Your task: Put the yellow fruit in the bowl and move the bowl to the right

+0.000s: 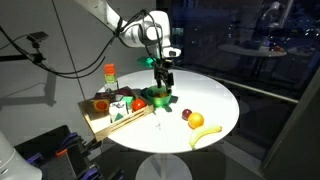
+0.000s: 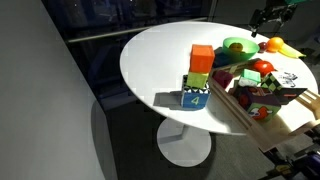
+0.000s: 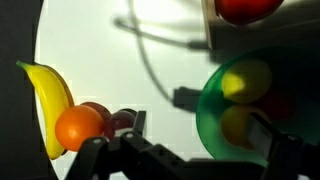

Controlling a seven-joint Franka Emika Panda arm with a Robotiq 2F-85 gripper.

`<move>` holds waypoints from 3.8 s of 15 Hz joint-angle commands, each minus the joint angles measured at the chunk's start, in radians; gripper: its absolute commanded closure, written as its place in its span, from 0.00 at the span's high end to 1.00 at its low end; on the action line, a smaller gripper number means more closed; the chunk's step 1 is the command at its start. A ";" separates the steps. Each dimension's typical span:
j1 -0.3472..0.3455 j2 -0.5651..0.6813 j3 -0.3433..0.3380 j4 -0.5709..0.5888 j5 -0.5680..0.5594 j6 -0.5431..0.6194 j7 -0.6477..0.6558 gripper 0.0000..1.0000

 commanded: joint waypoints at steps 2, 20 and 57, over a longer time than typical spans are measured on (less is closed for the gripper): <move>-0.004 0.049 -0.004 0.045 -0.027 -0.031 0.021 1.00; -0.012 0.191 -0.048 0.135 -0.030 -0.051 0.012 1.00; -0.086 0.078 -0.083 -0.047 -0.093 -0.081 -0.129 1.00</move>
